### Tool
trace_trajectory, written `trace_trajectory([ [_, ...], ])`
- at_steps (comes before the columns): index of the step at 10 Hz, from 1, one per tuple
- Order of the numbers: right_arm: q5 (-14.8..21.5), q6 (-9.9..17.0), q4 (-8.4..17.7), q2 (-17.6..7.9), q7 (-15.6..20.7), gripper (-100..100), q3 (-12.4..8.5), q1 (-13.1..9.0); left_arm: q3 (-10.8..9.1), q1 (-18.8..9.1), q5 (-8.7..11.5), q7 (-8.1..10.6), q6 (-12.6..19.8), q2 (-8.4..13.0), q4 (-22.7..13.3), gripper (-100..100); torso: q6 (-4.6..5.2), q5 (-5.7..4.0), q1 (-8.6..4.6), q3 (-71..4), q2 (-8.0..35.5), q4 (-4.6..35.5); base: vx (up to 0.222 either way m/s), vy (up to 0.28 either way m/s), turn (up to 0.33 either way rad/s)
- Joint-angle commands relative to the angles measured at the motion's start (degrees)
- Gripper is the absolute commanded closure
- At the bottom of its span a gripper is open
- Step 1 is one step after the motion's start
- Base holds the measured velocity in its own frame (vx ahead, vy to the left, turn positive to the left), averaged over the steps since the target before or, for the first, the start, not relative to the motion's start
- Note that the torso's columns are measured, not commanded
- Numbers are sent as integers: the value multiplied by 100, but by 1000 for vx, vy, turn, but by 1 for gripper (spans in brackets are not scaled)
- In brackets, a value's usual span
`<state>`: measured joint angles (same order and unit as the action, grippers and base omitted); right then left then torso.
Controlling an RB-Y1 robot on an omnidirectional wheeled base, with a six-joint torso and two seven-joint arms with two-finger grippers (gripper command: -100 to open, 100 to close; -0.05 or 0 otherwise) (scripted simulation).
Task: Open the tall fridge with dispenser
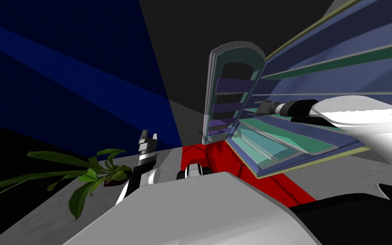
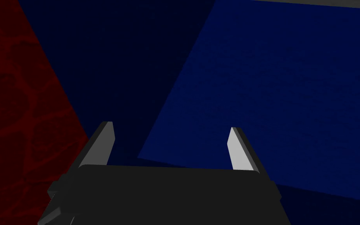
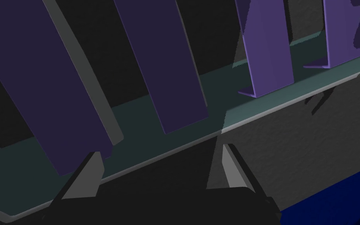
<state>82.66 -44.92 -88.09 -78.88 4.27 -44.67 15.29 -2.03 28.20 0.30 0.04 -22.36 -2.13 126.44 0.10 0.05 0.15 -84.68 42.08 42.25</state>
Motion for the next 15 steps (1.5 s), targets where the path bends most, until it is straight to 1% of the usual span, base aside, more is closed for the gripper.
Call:
trace_trajectory([
  [1,-451,-33,435,-296,444,-100,433,-439,1,0,0,0,0,0,0,0,-10,5,13,-7,-7,-6,59,64,-88],
  [2,-619,-33,598,-296,599,-100,589,-602,1,-2,0,0,0,0,0,0,-22,-1,-7,3,11,-3,11,13,65],
  [3,-764,-33,632,-296,744,-100,743,-768,1,-3,0,0,0,0,0,0,-15,-10,-32,17,31,5,-3,-7,28],
  [4,-764,-33,632,-296,744,-100,914,-944,1,-3,0,0,0,1,0,0,-8,-14,-38,24,39,9,-9,-15,-5],
  [5,-764,-33,632,-296,744,-100,1082,-969,0,-3,0,0,0,1,0,0,-7,-11,-31,22,36,9,-9,-12,-5],
  [6,-1060,-73,943,-606,1034,-100,1240,-1221,1,-3,0,0,0,1,0,0,-8,-7,-19,17,28,6,85,50,-342],
  [7,-1226,-73,1117,-701,1174,-100,1414,-1395,0,0,0,0,0,0,0,0,1,2,4,1,2,1,105,83,-361],
  [8,-1397,-73,1288,-701,1331,-100,1605,-1580,1,-1,0,0,0,0,0,0,-12,4,10,-4,-2,-5,52,68,-92],
  [9,-1567,-73,1338,-701,1494,-100,1763,-1742,1,-2,0,0,0,0,0,0,-19,-2,-5,5,13,-2,15,34,28],
  [10,-1640,-73,1338,-701,1584,-100,1978,-1969,1,-3,0,0,0,0,0,0,-15,-8,-24,15,29,4,-2,4,21],
  [11,-1640,-73,1338,-701,1584,-100,2105,-2028,1,-3,0,0,0,1,0,0,-9,-12,-34,22,36,8,-7,-8,-1],
  [12,-1640,-73,1338,-701,1584,-100,2223,-2028,1,-3,0,0,0,1,0,0,-7,-11,-32,21,34,8,-7,-10,-5],
  [13,-1927,-113,1638,-976,1891,-100,2409,-2288,1,-3,0,0,0,1,0,0,-8,-9,-24,16,27,6,78,65,-334],
  [14,-2086,-113,1786,-1105,2021,-100,2530,-2413,0,0,0,0,0,0,0,0,2,2,5,3,6,2,96,103,-406],
  [15,-2279,-113,2026,-1105,2223,-100,2778,-2677,1,-1,0,0,0,0,0,0,-10,5,12,-1,3,-3,45,67,-90],
])
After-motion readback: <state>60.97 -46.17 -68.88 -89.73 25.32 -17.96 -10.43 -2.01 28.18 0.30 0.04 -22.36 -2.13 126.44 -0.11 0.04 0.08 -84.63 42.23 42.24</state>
